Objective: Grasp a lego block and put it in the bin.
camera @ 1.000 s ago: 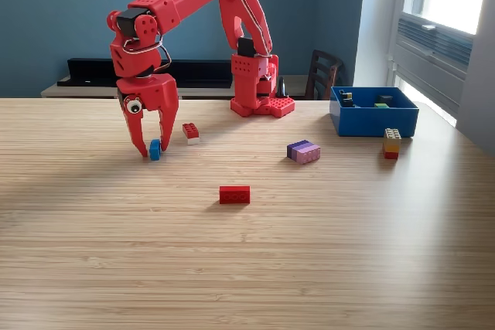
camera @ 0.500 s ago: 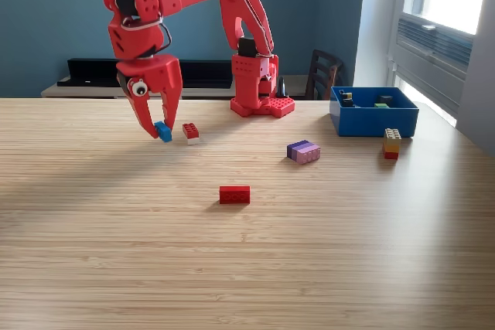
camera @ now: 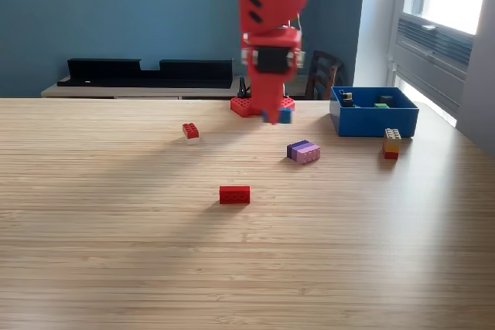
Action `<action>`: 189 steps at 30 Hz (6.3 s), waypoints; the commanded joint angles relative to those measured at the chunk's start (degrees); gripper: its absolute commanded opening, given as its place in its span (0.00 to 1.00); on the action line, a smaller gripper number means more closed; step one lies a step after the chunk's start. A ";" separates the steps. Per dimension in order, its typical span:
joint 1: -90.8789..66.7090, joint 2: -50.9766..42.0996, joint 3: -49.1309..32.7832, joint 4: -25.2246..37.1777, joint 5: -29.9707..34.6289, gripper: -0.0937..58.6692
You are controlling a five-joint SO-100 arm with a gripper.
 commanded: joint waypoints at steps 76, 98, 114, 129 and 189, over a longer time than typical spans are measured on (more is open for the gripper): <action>13.10 10.20 2.11 1.23 -11.51 0.00; 24.26 9.58 2.20 -5.36 -8.53 0.00; 39.29 9.40 1.14 -5.80 2.46 0.00; 43.68 11.78 8.70 -6.42 1.49 0.01; 58.54 49.31 67.59 -39.29 -15.64 0.46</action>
